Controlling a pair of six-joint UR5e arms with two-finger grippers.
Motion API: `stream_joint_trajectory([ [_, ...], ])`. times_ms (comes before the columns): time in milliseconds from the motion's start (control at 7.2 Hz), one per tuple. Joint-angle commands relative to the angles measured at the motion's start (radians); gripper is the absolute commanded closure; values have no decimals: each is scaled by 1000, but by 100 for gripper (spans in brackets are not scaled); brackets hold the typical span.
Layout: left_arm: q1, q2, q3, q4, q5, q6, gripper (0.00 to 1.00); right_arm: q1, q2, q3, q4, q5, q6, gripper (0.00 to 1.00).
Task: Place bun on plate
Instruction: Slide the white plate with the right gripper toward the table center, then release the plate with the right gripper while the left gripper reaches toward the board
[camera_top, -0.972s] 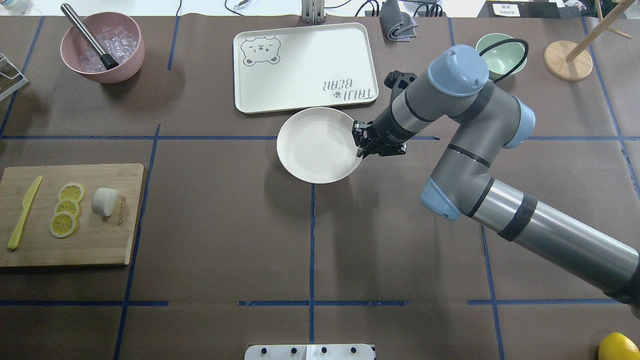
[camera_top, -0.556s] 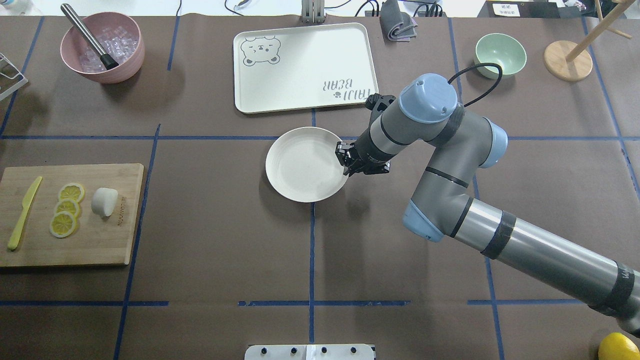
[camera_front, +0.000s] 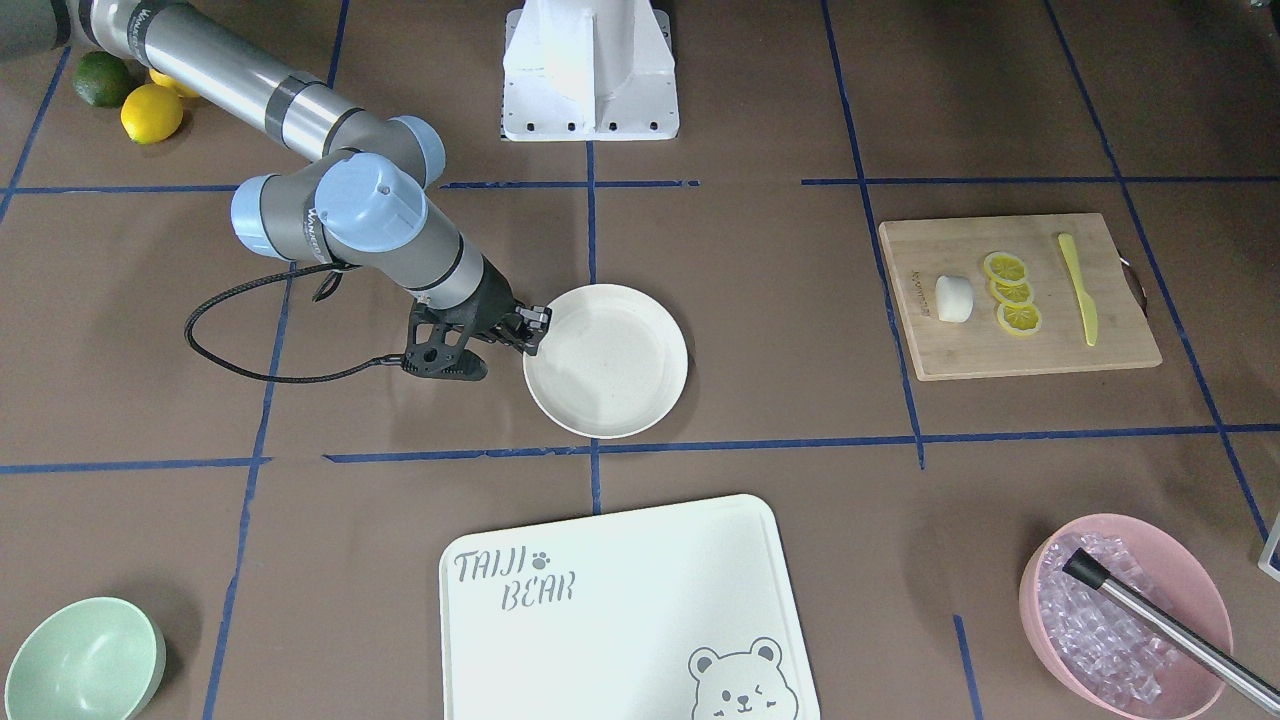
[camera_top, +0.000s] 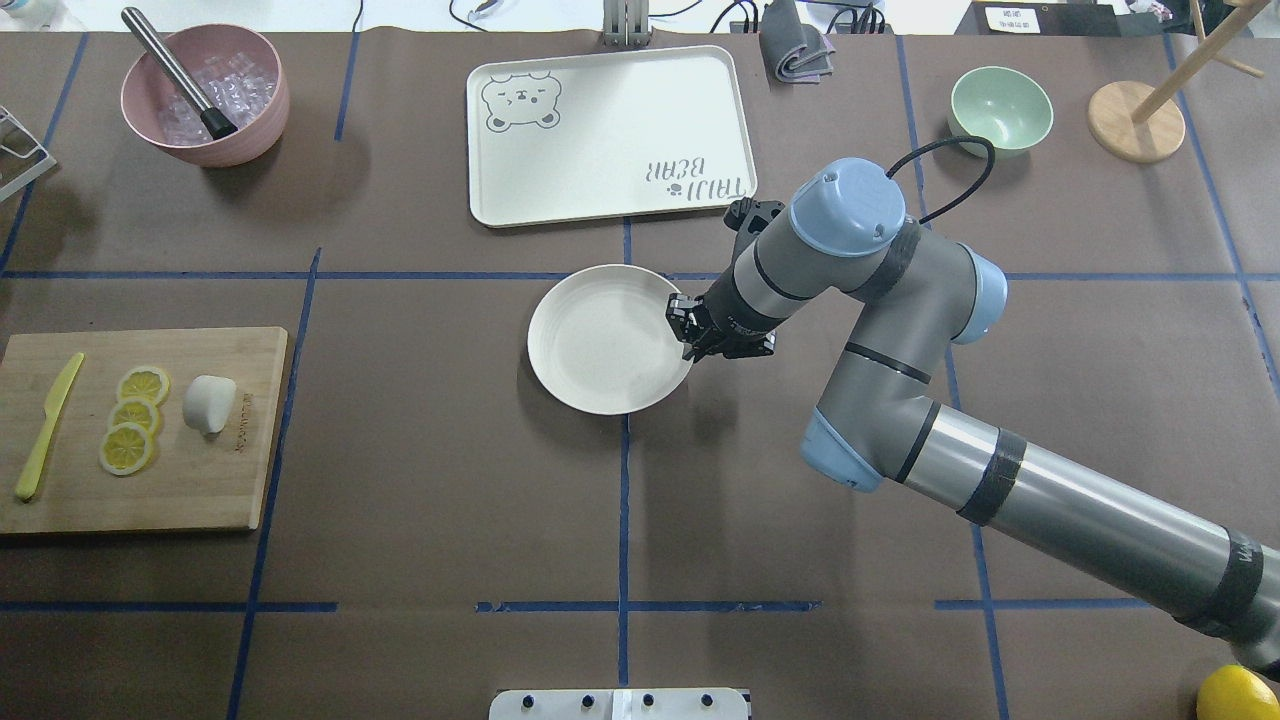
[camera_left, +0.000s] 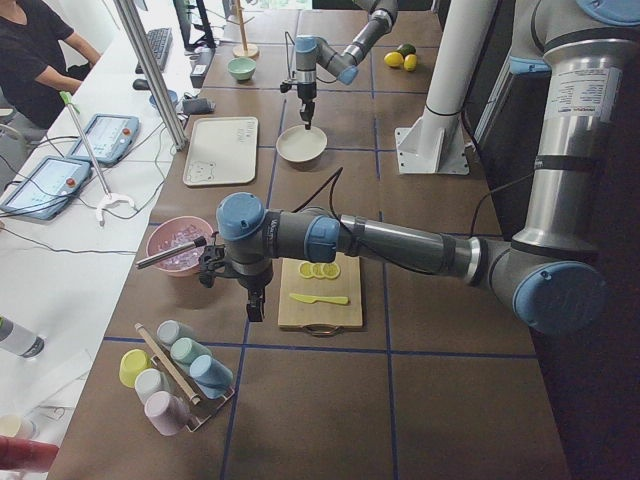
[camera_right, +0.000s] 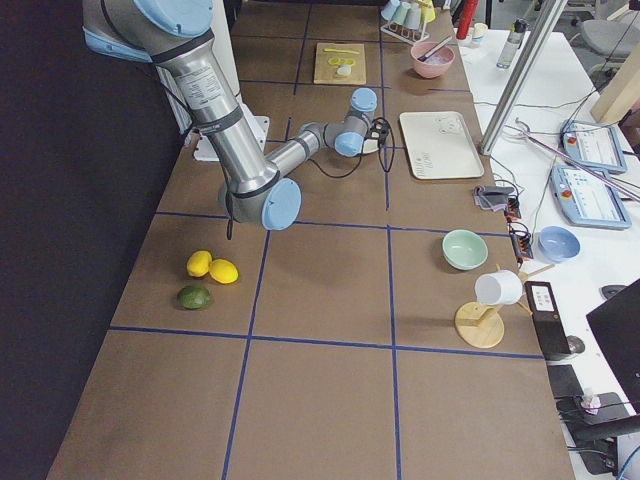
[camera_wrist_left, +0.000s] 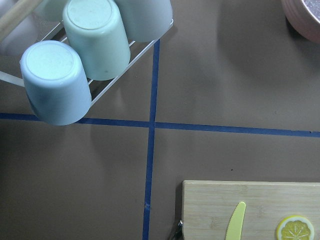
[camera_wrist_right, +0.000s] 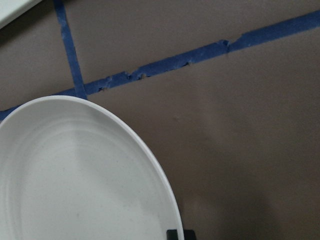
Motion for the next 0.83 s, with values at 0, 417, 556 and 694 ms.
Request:
stream_joint_trajectory([
  [0, 1, 0, -6, 0, 0, -1, 0, -1, -5, 1, 0, 2, -1, 55],
  [417, 2, 0, -16, 2, 0, -4, 0, 6, -8, 18, 0, 8, -1, 1],
  [556, 36, 0, -33, 5, -17, -8, 0, 68, -26, 61, -25, 60, -3, 0],
  [694, 74, 0, -64, -1, -28, -89, 0, 161, -69, 101, -49, 173, -12, 0],
])
